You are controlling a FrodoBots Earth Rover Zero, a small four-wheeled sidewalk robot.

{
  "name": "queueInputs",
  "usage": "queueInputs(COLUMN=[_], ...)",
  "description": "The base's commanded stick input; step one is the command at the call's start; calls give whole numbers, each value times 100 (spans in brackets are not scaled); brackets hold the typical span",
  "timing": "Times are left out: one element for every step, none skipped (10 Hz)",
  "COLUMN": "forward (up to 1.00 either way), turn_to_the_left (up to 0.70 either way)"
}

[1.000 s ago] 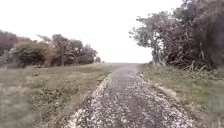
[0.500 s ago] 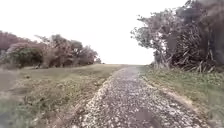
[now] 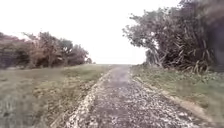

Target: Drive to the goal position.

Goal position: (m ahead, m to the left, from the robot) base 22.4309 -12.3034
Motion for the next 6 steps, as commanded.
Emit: queueInputs(forward=[100, 100, 100, 100, 100, 100], turn_to_the_left=[0, 0, 0, 0, 0, 0])
